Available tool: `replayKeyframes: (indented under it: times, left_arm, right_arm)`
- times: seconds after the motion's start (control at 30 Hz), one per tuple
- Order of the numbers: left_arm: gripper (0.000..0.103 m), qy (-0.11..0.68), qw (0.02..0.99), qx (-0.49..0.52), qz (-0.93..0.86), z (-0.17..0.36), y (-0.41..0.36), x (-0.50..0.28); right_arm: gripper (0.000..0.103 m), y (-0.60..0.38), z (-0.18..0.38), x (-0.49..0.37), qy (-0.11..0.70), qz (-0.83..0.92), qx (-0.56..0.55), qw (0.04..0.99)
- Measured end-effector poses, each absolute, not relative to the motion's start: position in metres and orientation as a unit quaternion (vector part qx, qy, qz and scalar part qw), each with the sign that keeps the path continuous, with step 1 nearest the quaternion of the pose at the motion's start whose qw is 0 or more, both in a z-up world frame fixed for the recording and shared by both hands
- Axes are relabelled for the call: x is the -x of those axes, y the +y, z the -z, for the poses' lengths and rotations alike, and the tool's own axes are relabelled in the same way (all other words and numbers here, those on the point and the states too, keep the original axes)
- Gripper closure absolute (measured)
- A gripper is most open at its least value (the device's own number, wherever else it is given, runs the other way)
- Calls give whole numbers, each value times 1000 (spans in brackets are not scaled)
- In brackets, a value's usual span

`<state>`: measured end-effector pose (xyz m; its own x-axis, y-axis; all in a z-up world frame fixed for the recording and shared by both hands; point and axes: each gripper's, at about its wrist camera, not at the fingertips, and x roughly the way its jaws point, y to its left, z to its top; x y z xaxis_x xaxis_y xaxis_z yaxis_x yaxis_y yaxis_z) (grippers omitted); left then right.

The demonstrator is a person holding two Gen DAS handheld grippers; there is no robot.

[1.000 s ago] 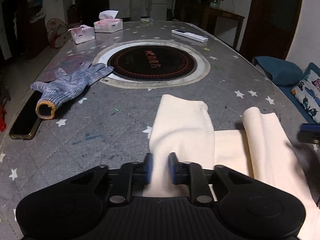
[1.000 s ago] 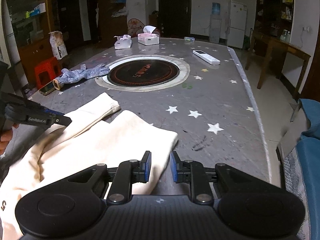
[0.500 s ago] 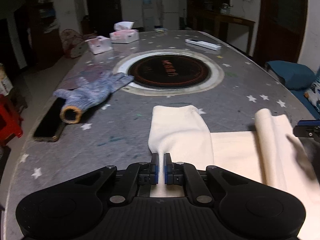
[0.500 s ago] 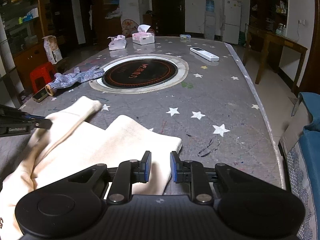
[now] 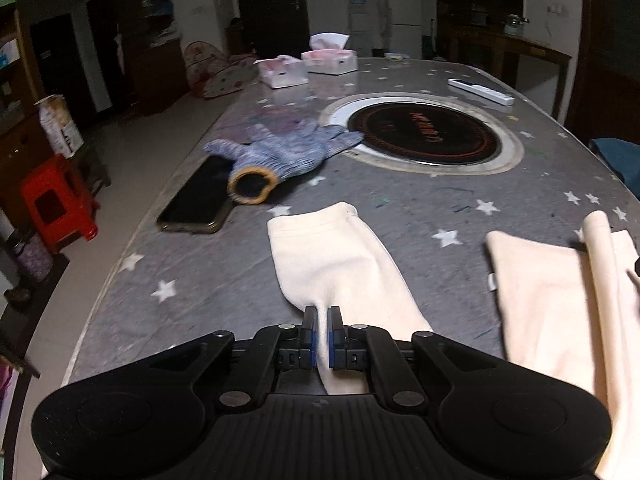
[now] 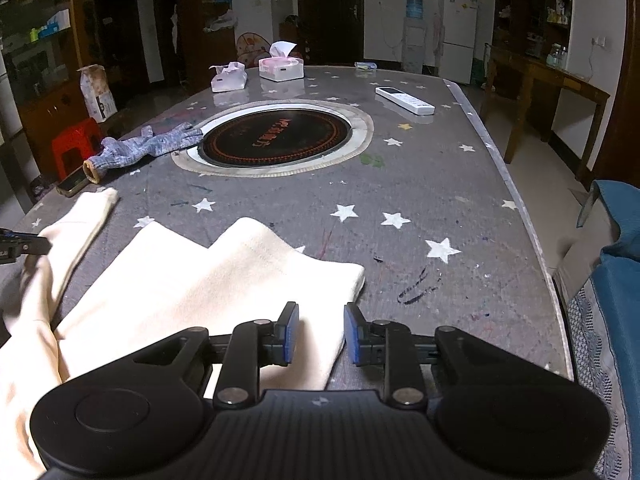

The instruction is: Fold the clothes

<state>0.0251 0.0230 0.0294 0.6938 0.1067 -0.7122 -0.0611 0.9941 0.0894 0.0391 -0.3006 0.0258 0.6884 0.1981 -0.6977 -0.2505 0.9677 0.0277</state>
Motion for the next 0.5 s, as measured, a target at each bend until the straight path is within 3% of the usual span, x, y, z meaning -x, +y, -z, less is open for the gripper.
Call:
replayKeyframes:
  times: [0.5]
  left_arm:
    - [98,390,917,-18,-79,-30,42,-2]
  right_arm:
    - [79,-298,-17,-35,388,-104,44,915]
